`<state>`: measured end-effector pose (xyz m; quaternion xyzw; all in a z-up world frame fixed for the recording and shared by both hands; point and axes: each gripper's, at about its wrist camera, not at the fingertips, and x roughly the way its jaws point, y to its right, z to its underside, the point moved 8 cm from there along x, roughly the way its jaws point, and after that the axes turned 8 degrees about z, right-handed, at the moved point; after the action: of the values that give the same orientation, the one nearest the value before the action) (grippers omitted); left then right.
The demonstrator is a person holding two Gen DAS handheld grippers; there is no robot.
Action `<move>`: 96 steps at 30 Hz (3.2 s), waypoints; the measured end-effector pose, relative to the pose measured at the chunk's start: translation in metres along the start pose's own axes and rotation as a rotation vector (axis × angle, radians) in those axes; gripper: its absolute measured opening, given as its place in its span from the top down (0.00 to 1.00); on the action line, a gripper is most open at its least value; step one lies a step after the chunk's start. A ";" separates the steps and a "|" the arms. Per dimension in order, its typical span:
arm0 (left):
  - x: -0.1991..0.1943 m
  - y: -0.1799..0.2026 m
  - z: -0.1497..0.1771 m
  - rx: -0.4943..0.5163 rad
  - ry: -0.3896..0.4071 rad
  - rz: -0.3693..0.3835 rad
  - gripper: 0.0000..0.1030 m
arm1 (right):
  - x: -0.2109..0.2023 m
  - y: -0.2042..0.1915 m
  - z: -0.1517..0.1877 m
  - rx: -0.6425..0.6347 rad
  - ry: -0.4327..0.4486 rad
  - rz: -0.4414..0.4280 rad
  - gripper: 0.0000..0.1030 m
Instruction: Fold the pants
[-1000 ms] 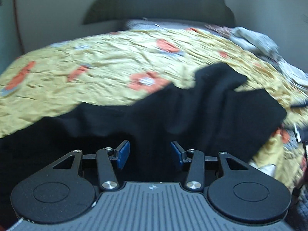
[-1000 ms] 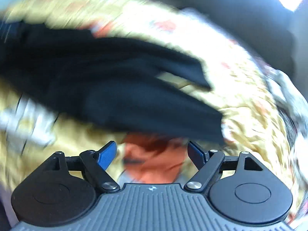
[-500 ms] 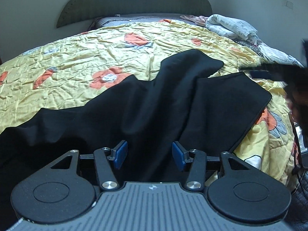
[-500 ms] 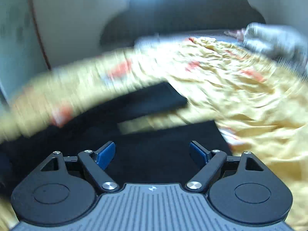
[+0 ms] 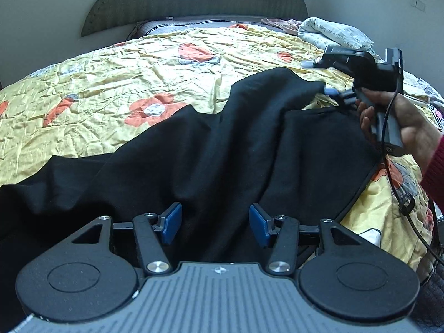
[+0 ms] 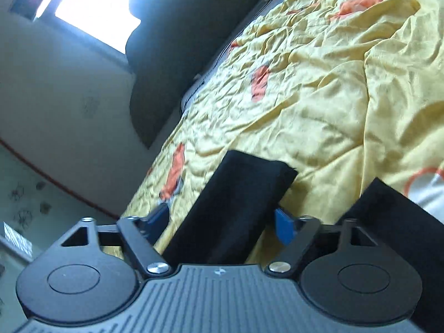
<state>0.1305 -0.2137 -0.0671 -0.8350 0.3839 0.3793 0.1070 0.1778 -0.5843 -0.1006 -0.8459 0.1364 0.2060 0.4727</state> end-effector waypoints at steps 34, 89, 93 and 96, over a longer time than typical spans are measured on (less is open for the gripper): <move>0.049 0.033 -0.017 0.171 0.018 -0.034 0.30 | -0.020 0.037 0.003 0.029 0.016 0.072 0.44; 0.048 0.082 -0.027 0.395 0.142 -0.172 0.90 | -0.099 -0.063 -0.048 -0.022 0.137 -0.200 0.96; 0.019 0.074 -0.055 0.354 0.257 -0.215 0.90 | -0.100 -0.065 -0.051 -0.027 0.146 -0.211 0.96; 0.015 0.079 -0.056 0.355 0.237 -0.168 0.90 | -0.127 -0.068 -0.052 -0.126 0.238 -0.225 0.96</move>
<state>0.1110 -0.3022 -0.0300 -0.8709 0.3838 0.1946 0.2376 0.1063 -0.5886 0.0353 -0.9022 0.0830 0.0584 0.4192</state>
